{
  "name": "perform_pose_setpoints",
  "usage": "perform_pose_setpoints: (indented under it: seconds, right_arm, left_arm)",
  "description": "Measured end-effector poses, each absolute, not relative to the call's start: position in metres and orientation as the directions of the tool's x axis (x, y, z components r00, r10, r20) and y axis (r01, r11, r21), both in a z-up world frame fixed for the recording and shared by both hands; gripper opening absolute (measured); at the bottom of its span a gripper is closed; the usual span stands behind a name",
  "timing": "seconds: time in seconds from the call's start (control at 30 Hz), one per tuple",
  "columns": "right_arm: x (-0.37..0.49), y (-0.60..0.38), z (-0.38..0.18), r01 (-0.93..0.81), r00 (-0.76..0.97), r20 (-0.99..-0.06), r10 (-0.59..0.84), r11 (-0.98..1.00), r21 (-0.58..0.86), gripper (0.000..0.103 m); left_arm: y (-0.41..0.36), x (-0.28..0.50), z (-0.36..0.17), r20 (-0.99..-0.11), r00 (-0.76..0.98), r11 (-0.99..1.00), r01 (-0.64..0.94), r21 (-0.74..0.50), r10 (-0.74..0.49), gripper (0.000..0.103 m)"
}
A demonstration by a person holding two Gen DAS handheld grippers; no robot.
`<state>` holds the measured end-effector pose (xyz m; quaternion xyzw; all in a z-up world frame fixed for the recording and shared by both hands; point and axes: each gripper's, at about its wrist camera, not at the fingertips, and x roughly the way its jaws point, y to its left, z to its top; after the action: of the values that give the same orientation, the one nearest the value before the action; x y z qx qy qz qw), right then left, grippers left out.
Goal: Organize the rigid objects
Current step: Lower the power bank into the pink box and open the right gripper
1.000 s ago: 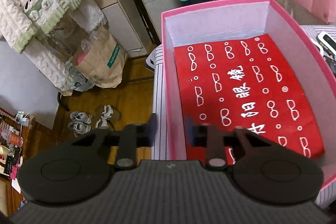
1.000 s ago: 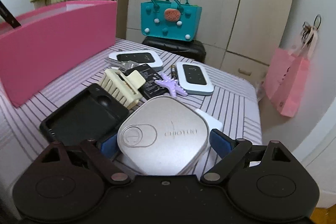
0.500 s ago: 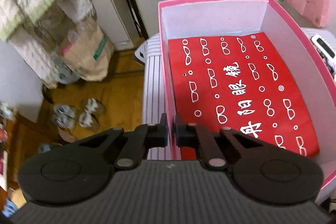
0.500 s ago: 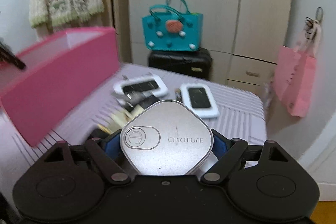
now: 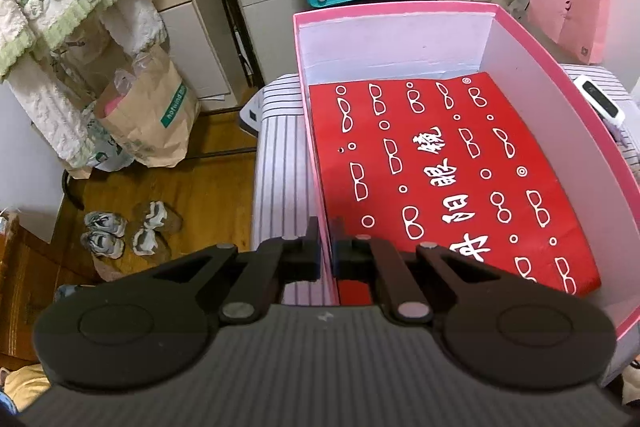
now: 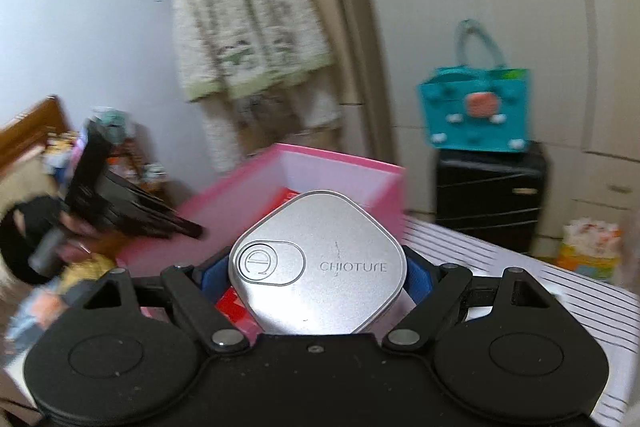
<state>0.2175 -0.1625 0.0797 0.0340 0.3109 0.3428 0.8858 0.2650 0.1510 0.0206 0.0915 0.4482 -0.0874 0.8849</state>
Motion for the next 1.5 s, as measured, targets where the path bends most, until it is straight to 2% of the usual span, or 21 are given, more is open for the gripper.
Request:
perform_pose_setpoints:
  seconds: [0.17,0.4,0.6,0.7,0.93,1.03,1.23,1.5]
  right_arm:
    - [0.269,-0.106,0.078,-0.610,0.447,-0.600,0.663,0.717,0.337,0.088]
    - [0.344,-0.030,0.043,-0.556,0.276,-0.759,0.589,0.742,0.374,0.088]
    - [0.387,0.014,0.007,-0.549,0.223,-0.856,0.467,0.786,0.286,0.088]
    - [0.395,0.025,-0.004,-0.560,0.237,-0.876,0.421,0.796,0.231,0.088]
    - [0.407,0.037,-0.029,-0.590,0.226,-0.901,0.371,0.788,0.176,0.089]
    - [0.402,0.036,-0.024,-0.616,0.259,-0.896,0.360,0.776,0.134,0.090]
    - [0.385,0.016,0.026,-0.626,0.293,-0.860,0.419,0.764,0.159,0.092]
    - [0.314,-0.056,0.095,-0.616,0.375,-0.801,0.467,0.771,0.162,0.093]
  left_arm:
    - [0.149,0.265,0.022,-0.819,0.566,0.966,0.250,0.068,-0.089,0.004]
    - [0.155,0.267,0.022,-0.829,0.547,0.971,0.239,0.026,-0.113,0.005]
    - [0.160,0.270,0.021,-0.830,0.539,0.975,0.223,-0.020,-0.141,0.005]
    - [0.162,0.271,0.020,-0.830,0.537,0.974,0.224,-0.031,-0.150,0.006]
    - [0.161,0.269,0.020,-0.826,0.540,0.973,0.229,-0.039,-0.160,0.006]
    - [0.161,0.269,0.020,-0.827,0.537,0.972,0.229,-0.047,-0.166,0.006]
    - [0.160,0.269,0.021,-0.829,0.535,0.973,0.225,-0.045,-0.162,0.006]
    - [0.161,0.268,0.020,-0.825,0.542,0.976,0.210,-0.051,-0.160,0.006]
